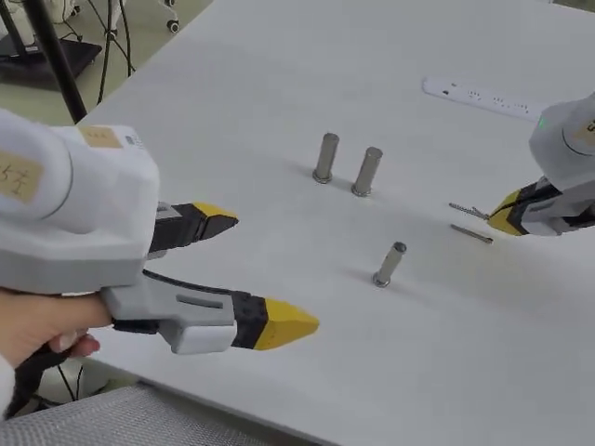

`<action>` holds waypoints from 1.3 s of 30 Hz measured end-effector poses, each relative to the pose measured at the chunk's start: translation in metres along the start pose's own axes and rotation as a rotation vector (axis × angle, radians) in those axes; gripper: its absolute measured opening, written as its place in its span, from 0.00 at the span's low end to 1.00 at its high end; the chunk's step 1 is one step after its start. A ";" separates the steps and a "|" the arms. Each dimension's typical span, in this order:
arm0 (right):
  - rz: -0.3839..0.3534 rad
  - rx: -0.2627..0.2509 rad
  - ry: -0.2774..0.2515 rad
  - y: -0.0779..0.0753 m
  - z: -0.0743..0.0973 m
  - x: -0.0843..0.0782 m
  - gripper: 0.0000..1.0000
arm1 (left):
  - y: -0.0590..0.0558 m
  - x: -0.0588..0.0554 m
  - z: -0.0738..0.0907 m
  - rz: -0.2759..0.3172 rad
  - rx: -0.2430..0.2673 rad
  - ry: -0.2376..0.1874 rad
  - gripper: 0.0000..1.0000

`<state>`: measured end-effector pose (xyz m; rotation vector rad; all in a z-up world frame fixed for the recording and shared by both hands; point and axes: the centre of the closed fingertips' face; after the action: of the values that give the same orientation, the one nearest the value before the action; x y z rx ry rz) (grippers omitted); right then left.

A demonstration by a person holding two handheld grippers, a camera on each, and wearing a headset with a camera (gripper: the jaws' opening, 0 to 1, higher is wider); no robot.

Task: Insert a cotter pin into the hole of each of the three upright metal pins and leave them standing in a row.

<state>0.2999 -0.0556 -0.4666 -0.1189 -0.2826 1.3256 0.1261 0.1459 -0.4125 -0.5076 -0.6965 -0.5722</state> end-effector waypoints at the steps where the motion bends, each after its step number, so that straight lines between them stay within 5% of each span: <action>1: 0.000 -0.002 -0.008 0.002 0.003 0.000 0.00 | 0.000 0.001 0.000 0.003 -0.001 -0.001 0.79; 5: 0.010 -0.024 -0.052 0.006 0.015 0.007 0.00 | 0.000 0.006 -0.004 -0.001 -0.012 0.008 0.79; 22: 0.011 -0.116 -0.251 0.065 0.079 0.032 0.00 | -0.014 0.041 -0.026 0.019 -0.131 -0.021 0.67; 31: 0.037 -0.169 -0.292 0.087 0.101 0.045 0.00 | -0.027 0.050 -0.038 0.032 -0.195 -0.022 0.54; 35: 0.072 -0.227 -0.310 0.094 0.112 0.054 0.00 | -0.036 0.058 -0.040 0.090 -0.254 -0.053 0.50; 39: 0.093 -0.234 -0.320 0.105 0.115 0.059 0.00 | -0.044 0.070 -0.038 0.165 -0.329 -0.111 0.42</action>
<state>0.1832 0.0188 -0.3743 -0.1169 -0.7117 1.3997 0.1590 0.0689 -0.3779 -0.9011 -0.6609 -0.5079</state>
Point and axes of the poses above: the centre of the closed fingertips' face, and the gripper's own axes: z roughly backward along the fingers, y roughly to its left, x roughly out of its top, and after that the axes turned 15 degrees about y, right-handed
